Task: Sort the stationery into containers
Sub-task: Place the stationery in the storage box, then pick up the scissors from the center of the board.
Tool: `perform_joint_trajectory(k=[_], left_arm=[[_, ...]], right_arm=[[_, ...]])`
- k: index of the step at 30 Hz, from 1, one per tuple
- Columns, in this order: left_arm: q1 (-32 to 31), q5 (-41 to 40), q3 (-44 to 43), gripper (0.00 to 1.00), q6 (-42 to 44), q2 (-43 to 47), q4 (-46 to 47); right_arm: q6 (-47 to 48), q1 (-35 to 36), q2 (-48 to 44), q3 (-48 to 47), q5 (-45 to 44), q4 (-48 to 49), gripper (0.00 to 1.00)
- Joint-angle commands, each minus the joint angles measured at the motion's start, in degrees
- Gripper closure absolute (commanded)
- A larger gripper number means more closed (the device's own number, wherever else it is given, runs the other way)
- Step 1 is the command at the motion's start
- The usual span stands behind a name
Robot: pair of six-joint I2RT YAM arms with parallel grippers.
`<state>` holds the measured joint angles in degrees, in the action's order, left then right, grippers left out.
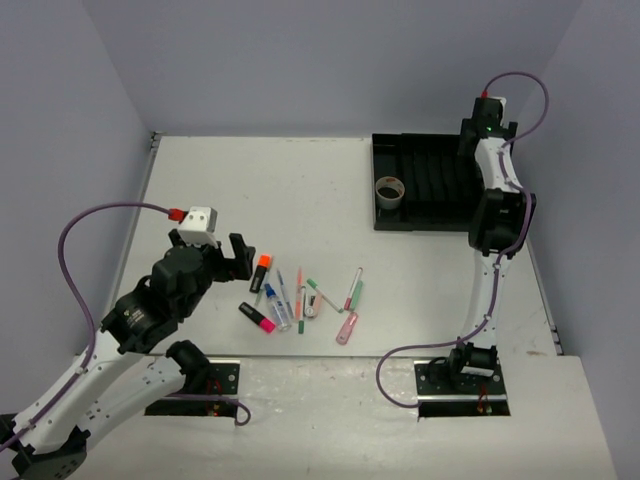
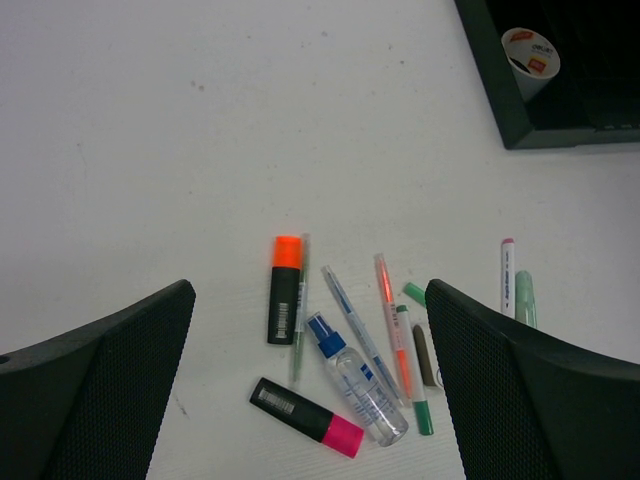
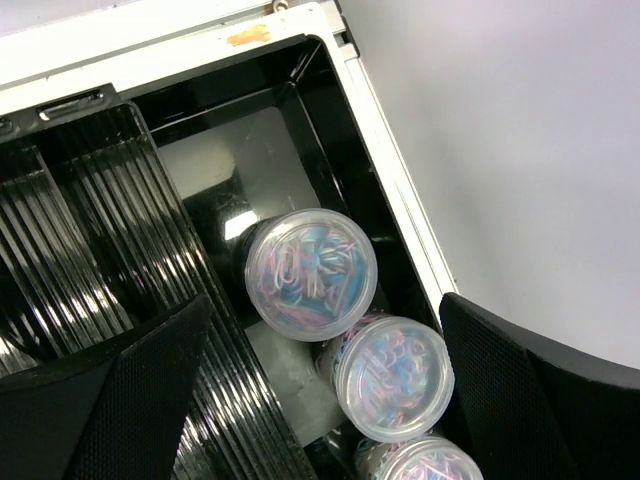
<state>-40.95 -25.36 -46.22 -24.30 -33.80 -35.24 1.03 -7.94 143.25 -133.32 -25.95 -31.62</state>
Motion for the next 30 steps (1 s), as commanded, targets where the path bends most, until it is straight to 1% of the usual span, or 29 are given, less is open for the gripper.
perform_joint_trajectory(k=[1, 4, 6, 9, 12, 14, 17, 20, 21, 23, 25, 26, 27, 29, 30], left_arm=[[0.1, 0.8, 0.1, 0.0, 1.8, -0.2, 2.1], [0.1, 0.8, 0.1, 0.0, 1.9, -0.2, 2.1], [0.1, 0.7, 0.1, 0.0, 1.9, -0.1, 2.1], [0.3, 0.0, 0.0, 0.0, 1.8, -0.4, 2.0], [0.6, -2.4, -0.3, 0.0, 1.0, -1.5, 1.2], [0.7, -3.6, -0.7, 0.0, 0.6, -2.3, 0.6], [1.7, -5.0, -1.3, 0.0, 0.0, -2.7, 0.0], [4.5, -5.5, -1.4, 0.0, -0.3, -2.4, -0.1], [6.1, -5.1, -1.3, 0.0, -0.4, -2.3, 0.0], [7.4, -4.0, -1.1, 0.0, -0.2, -2.5, 0.6], [7.6, -2.6, -1.1, 0.0, 0.2, -3.5, 0.8], [7.6, -2.3, -1.0, 0.0, 0.3, -3.8, 0.7], [7.6, -1.9, -1.0, 0.0, 0.3, -4.2, 0.8], [7.6, -1.8, -1.0, 0.0, 0.3, -4.4, 0.8], [7.6, -1.7, -0.9, 0.0, 0.3, -4.3, 0.8]], right_arm=[[-2.7, -0.2, -4.9, -3.6, -1.7, 0.9, 0.01], [-3.8, 0.5, -6.1, -3.9, 1.6, -1.0, 0.01], [-3.8, 3.3, -8.3, -2.9, 2.3, -1.3, 0.01], [-3.7, 7.7, -12.3, 1.9, 3.7, 0.5, 0.01], [-2.9, 15.1, -18.1, 6.9, 2.5, 2.9, 0.01], [-3.7, 18.4, -22.1, 8.0, 1.8, 0.9, 0.01], [-9.0, 22.9, -28.5, 12.8, -2.7, -3.3, 0.01], [-15.5, 27.9, -40.3, 28.6, -3.8, -1.1, 0.01], [-18.4, 30.6, -45.1, 35.5, -5.5, 0.0, 0.01], [-22.9, 35.8, -50.7, 43.7, -10.1, 0.5, 0.01], [-32.1, 39.8, -55.7, 53.7, -11.6, -0.3, 0.01], [-35.9, 40.8, -57.8, 56.9, -9.9, -0.1, 0.01], [-38.5, 40.9, -60.5, 62.2, -1.3, 0.8, 0.01], [-39.0, 40.9, -62.6, 67.4, 6.0, 6.3, 0.01], [-39.7, 41.0, -62.8, 69.2, 7.7, 6.3, 0.01]])
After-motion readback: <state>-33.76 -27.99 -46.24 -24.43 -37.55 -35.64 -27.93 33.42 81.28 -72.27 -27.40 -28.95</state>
